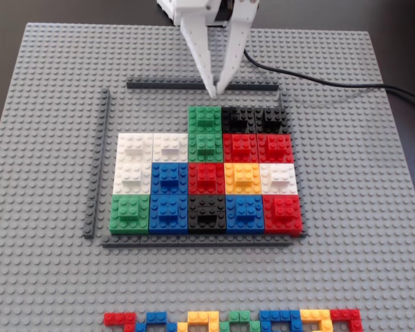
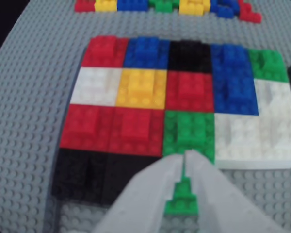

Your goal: Grab the cube and place it into the grid

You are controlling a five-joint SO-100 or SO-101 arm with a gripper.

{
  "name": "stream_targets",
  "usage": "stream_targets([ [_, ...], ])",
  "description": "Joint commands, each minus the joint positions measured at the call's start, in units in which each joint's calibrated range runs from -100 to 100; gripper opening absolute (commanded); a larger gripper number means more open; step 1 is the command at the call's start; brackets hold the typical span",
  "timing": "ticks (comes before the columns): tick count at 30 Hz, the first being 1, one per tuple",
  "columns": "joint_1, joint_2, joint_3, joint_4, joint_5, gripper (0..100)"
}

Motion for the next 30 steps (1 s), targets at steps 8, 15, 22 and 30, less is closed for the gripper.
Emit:
stream_targets([
  [8,0.7,-2.0,3.0,2.6,-2.2,0],
  [15,1.2,-2.0,3.0,3.8,-3.9,0],
  [22,1.2,-2.0,3.0,4.0,-5.4,0],
  [30,1.3,-2.0,3.0,2.2,-5.7,0],
])
